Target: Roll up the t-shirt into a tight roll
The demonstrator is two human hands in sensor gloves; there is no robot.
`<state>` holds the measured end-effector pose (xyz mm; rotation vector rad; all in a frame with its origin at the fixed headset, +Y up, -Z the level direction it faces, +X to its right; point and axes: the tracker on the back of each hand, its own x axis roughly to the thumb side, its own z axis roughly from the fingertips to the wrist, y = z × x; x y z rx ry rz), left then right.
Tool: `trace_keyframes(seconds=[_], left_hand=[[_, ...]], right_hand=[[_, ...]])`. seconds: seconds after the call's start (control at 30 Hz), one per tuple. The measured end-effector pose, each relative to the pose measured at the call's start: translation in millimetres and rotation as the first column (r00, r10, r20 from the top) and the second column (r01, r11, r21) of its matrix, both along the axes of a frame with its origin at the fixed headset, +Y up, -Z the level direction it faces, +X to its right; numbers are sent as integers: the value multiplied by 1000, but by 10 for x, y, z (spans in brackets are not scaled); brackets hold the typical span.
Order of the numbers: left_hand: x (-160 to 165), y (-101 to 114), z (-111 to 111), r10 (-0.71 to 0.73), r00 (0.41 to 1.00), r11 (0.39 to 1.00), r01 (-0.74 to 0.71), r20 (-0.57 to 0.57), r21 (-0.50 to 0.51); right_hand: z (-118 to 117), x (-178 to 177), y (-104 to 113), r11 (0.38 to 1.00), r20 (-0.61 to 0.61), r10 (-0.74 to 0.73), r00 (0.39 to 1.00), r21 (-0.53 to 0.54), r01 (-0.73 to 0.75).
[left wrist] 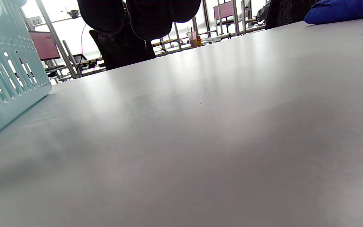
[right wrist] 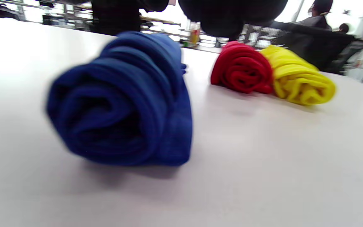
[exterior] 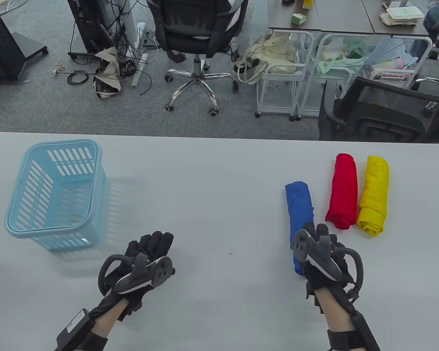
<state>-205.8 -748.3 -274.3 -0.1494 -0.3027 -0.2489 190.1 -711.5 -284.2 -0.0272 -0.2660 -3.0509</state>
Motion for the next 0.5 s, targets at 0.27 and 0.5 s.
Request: trace_keyframes(seconds=[0.27, 0.5], left_hand=[[0, 2, 3, -17, 1000, 1000, 17, -1, 4], [-1, -28, -2, -14, 1000, 1000, 14, -6, -17]], right_hand=[[-221, -301, -507, 963, -58, 162, 985, -211, -171], [-841, -233, -498, 956, 97, 75, 992, -289, -44]])
